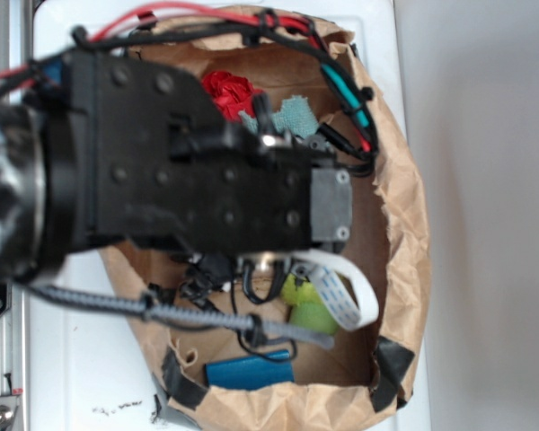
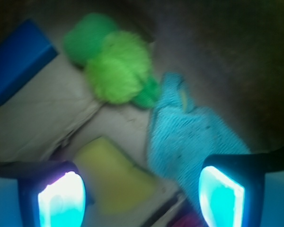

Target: Grab the green sponge.

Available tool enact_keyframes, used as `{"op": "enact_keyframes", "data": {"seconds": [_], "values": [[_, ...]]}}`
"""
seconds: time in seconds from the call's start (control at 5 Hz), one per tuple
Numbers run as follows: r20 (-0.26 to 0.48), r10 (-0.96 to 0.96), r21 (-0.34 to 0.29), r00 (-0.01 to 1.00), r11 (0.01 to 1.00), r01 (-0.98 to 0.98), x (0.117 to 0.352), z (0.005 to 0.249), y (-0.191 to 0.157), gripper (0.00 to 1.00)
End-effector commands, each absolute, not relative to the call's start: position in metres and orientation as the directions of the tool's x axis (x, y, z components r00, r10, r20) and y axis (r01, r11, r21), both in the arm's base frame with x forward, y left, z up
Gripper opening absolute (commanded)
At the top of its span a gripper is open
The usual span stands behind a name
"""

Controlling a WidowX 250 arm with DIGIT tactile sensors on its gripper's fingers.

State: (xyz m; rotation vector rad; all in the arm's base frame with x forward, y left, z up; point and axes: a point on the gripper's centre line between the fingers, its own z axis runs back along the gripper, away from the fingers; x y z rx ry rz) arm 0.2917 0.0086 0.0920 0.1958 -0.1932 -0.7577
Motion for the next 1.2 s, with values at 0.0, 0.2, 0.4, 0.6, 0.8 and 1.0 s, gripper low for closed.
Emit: {"op": "enact_keyframes", "data": {"seconds": [0.0, 0.2, 0.4, 0.6, 0.8, 1.0], "values": [[0.043, -0.683, 0.243, 0.729, 0.715, 0.655, 0.286, 0.090, 0.003, 1.00], [-0.016, -0.630, 0.153, 0.777, 0.766, 0.624, 0.274, 0.098, 0.000, 1.00], [-0.059, -0.592, 0.096, 0.804, 0.798, 0.595, 0.281, 0.102, 0.001, 1.00], [-0.140, -0.504, 0.048, 0.852, 0.856, 0.514, 0.286, 0.105, 0.004, 1.00], [-0.154, -0.467, 0.017, 0.871, 0.880, 0.475, 0.298, 0.107, 0.008, 1.00], [-0.145, -0.421, -0.013, 0.895, 0.905, 0.424, 0.313, 0.106, 0.011, 1.00]]}}
